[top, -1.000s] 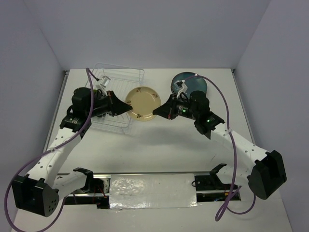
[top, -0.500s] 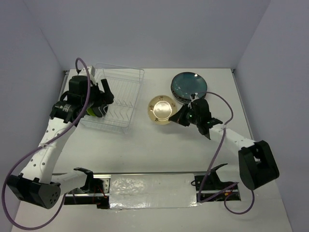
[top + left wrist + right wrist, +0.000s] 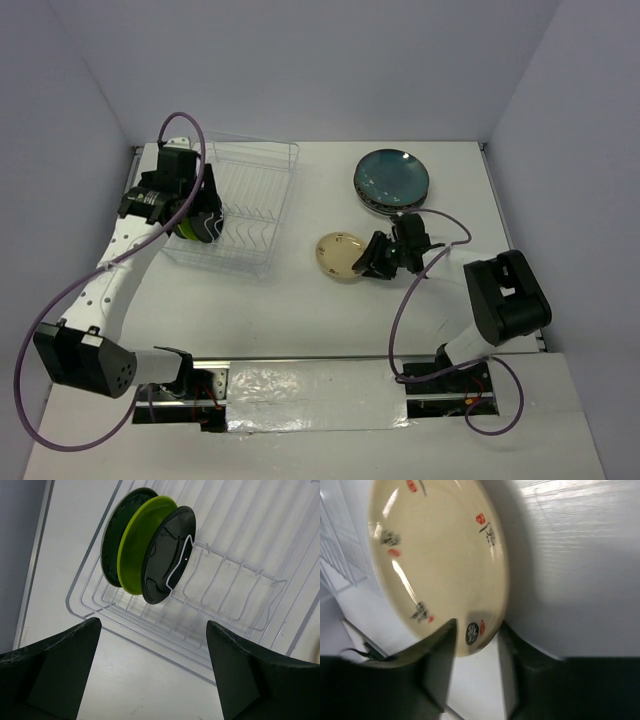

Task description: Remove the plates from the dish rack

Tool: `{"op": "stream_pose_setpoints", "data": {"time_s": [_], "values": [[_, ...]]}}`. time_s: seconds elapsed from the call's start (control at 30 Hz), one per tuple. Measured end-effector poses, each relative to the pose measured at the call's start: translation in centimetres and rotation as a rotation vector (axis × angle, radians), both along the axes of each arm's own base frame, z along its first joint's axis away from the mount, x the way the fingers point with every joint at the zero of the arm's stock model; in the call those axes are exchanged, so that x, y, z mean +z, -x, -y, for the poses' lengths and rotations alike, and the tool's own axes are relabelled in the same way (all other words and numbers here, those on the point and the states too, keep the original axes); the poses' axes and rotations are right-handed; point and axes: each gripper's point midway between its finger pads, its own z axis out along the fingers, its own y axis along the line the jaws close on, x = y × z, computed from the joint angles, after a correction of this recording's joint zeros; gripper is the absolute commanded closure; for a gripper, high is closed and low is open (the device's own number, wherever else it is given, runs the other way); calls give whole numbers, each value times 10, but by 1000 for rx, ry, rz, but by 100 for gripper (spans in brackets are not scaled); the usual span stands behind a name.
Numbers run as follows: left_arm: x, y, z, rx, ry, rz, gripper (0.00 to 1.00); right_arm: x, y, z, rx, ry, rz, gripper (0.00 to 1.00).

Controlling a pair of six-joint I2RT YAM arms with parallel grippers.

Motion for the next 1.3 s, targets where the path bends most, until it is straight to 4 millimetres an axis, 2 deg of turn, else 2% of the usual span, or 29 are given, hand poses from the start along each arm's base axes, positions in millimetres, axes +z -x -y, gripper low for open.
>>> {"op": "stream_pose_setpoints", "data": {"time_s": [0.03, 0.1, 0.13, 0.23, 0.33, 0.37, 0.4, 0.5, 0.6, 0.77, 0.97, 1.17, 1.3], "values": [[-2, -1, -1, -1, -5, -7, 3, -1, -1, 3, -5, 7, 2, 37], [-4, -2, -2, -8, -18, -17, 5, 6, -5, 5, -17, 8, 27, 31], [-5, -2, -3, -10, -22, -19, 7, 10, -7, 10, -34, 29, 42, 19], [-6, -4, -5, -15, -34, -24, 13, 27, -8, 27, -100, 96, 89, 17], [-13, -8, -10, -12, -50, -47, 20, 64, -7, 44, -167, 138, 194, 17], [-18, -10, -11, -13, -62, -64, 27, 78, -7, 49, -184, 147, 236, 17], [-24, -13, -13, -11, -73, -85, 29, 91, -6, 53, -197, 152, 274, 17], [-41, -25, -17, 2, -105, -150, 32, 125, -2, 59, -213, 166, 369, 17], [-55, -39, -18, 0, -132, -196, 36, 144, 5, 59, -193, 173, 422, 17], [-68, -56, -21, 17, -163, -236, 40, 145, 19, 56, -139, 188, 426, 17], [-84, -61, -27, 38, -184, -276, 46, 152, 25, 53, -108, 177, 451, 17], [-91, -62, -29, 40, -188, -290, 69, 150, 28, 50, -89, 170, 452, 17], [-91, -62, -32, 40, -204, -295, 75, 145, 31, 47, -75, 168, 441, 17]]}}
